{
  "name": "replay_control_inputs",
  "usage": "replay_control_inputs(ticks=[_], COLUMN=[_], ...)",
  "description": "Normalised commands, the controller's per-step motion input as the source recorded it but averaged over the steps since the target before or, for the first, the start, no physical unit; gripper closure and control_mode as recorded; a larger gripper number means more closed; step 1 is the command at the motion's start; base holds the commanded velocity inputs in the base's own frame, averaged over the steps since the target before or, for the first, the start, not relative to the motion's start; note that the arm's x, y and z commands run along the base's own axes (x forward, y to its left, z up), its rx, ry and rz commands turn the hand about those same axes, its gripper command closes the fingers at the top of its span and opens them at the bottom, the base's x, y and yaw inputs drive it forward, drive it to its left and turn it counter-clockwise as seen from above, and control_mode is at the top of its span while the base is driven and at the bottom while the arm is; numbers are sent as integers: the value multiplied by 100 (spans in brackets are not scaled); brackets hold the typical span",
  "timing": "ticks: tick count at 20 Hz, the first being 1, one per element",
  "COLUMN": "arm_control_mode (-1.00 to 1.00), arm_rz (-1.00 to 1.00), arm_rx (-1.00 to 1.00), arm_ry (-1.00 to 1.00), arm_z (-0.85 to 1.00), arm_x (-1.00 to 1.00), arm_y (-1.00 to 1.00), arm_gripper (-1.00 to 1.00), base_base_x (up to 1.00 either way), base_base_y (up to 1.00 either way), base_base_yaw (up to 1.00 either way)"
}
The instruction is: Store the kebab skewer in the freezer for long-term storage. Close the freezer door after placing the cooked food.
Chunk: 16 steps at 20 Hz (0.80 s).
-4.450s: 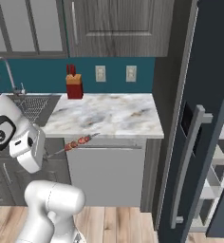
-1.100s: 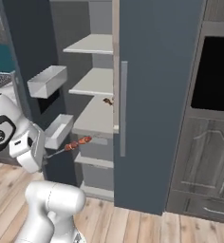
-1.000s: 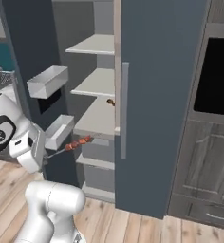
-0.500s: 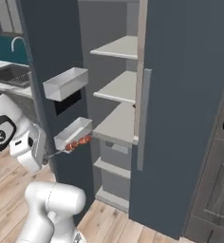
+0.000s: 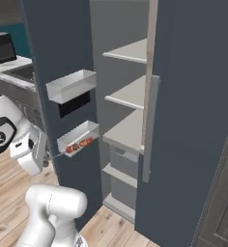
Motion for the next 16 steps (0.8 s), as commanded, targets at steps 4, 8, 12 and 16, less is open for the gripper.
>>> replay_control_inputs(ticks=[4,8,12,16], arm_control_mode=[100,100,100,100], arm_rz=[0,0,0,0], arm_rx=[0,0,0,0], arm_ry=[0,0,0,0], arm_z=[0,0,0,0], arm_x=[0,0,0,0], arm_y=[0,0,0,0], arm_gripper=[100,100,100,100], base_base_x=[0,12,38,37], base_base_y=[-30,-18,-34,-23], base_base_yaw=[4,-2,-13,-4])
